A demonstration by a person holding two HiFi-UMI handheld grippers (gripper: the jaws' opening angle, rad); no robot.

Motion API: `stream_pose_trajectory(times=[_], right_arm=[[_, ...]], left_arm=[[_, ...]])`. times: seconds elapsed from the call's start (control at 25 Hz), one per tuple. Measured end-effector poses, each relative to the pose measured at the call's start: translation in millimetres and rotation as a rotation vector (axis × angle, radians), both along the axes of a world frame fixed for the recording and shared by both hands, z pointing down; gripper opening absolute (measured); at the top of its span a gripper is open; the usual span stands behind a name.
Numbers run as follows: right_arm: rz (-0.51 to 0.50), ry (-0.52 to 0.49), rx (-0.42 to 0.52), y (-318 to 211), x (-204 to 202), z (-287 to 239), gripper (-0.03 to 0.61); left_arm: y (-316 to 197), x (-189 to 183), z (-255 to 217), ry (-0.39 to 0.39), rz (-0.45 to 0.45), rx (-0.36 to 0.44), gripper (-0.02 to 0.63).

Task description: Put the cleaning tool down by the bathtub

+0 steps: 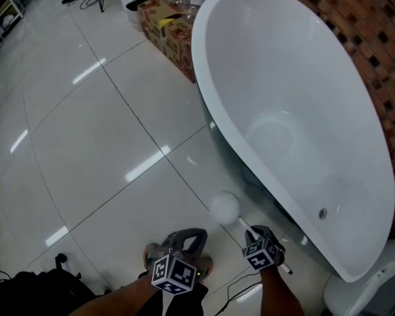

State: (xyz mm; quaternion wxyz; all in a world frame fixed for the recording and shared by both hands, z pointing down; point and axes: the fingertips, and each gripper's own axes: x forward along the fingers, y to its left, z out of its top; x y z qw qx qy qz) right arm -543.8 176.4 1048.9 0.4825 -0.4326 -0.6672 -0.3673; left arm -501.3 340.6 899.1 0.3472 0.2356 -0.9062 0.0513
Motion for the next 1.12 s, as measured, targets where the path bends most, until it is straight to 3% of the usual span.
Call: stream_pose_trajectory(times=[0.32, 0.4, 0.6, 0.72, 0.96, 1.12], right_arm=[[0.027, 0.015, 0.072, -10, -11, 27, 0.106], [0.021, 0.005, 0.073, -10, -12, 30, 0.143], [0.074, 0.01, 0.032, -11, 4, 22, 0.113], [0.166, 0.017, -0.04, -15, 29, 3, 0.015], [0.486, 0.006, -0.181, -37, 55, -56, 0.015], [0.599, -0.033, -0.229, -45, 63, -107, 0.015]], left_arm=[[-4, 18, 20, 0.054, 0.012, -0.007, 0.005], [-6, 21, 21, 0.063, 0.011, -0.008, 0.005], [-9, 29, 20, 0.083, -0.005, -0.003, 0.005], [-14, 32, 13, 0.09, -0.012, 0.003, 0.005], [-17, 18, -34, 0.035, -0.008, 0.012, 0.005], [-10, 18, -73, 0.006, -0.02, 0.016, 0.005]])
